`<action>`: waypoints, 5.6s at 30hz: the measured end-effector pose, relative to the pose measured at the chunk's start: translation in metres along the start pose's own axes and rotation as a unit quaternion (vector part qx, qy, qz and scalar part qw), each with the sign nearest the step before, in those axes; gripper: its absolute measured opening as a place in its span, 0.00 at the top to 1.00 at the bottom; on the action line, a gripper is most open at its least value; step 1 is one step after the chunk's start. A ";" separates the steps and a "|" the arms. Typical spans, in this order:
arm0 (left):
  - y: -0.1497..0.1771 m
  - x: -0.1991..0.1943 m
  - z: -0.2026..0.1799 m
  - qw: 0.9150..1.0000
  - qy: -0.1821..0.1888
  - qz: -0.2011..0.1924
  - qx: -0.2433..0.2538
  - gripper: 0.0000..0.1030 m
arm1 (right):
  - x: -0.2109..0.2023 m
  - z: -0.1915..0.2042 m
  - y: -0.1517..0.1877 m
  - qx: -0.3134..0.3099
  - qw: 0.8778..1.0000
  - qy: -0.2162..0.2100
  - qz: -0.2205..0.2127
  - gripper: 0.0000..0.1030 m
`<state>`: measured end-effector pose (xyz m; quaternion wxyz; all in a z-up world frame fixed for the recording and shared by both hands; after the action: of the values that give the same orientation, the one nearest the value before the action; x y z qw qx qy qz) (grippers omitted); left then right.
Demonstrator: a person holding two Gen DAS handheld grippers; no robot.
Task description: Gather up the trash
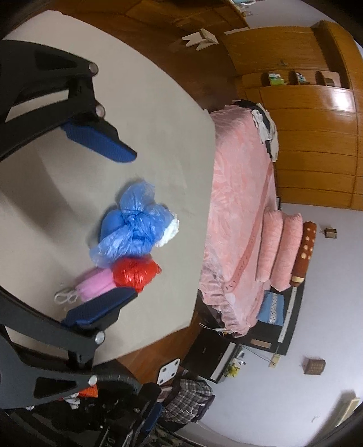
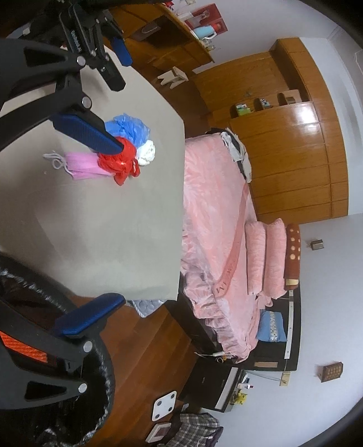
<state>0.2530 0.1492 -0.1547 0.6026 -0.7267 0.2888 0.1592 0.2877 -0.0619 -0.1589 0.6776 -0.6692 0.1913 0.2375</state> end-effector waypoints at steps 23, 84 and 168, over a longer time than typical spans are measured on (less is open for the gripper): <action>0.023 0.094 0.012 0.996 0.029 0.068 -0.041 0.52 | 0.054 0.015 0.009 -0.013 0.999 -0.003 0.035 0.06; -0.002 -0.021 0.112 0.996 -0.059 -0.022 -0.058 0.70 | 0.055 0.178 0.021 -0.092 0.986 -0.119 0.067 0.52; 0.100 0.020 -0.079 0.995 0.043 0.084 0.005 0.56 | -0.047 -0.034 0.077 -0.019 0.999 -0.024 0.042 0.51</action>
<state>0.1982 0.0572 -0.2265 0.5773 -0.7030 0.3759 0.1764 0.2066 -0.0998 -0.1958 0.6584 -0.6676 0.1989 0.2852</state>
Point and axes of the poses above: each gripper's, at about its wrist camera, not at the fingertips, and x roughly the way its jaws point, z to its left, y to its underside, the point moved 8 cm from there along x, roughly the way its jaws point, and after that the axes turned 13 degrees about y, right-handed, at the moved point
